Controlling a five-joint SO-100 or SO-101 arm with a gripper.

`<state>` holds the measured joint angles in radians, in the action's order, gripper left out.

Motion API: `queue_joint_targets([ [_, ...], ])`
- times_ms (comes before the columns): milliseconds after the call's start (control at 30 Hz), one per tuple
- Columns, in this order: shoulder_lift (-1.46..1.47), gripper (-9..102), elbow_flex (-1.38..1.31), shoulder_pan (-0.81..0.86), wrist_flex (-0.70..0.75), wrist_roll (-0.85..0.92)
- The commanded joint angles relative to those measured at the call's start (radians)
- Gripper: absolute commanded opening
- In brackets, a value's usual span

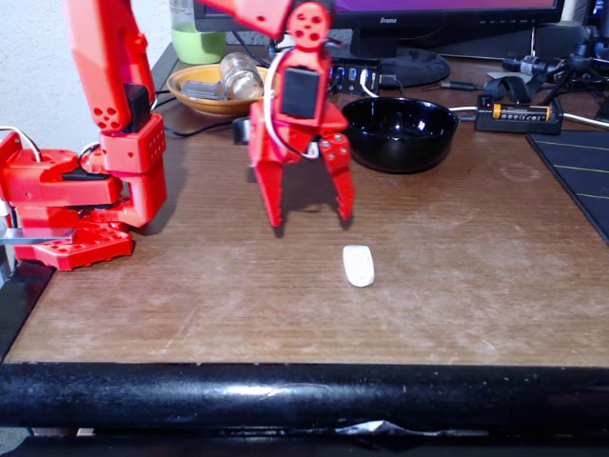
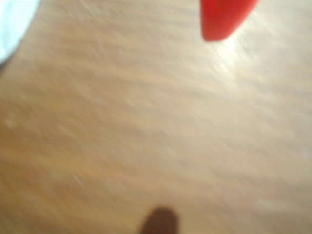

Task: Ramasse la gomme et mets-la dans le bol.

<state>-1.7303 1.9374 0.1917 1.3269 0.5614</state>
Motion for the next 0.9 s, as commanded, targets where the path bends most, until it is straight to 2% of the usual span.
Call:
queue_joint_targets([
  [0, 0.017, 31, -0.147, 0.029, 0.031, -0.015],
  [200, 0.107, 31, -0.265, 0.055, 0.071, -0.017],
  [567, 0.199, 31, -0.236, 0.077, -0.003, -0.006],
  [867, 0.334, 30, -0.391, 0.089, 0.041, -0.023],
])
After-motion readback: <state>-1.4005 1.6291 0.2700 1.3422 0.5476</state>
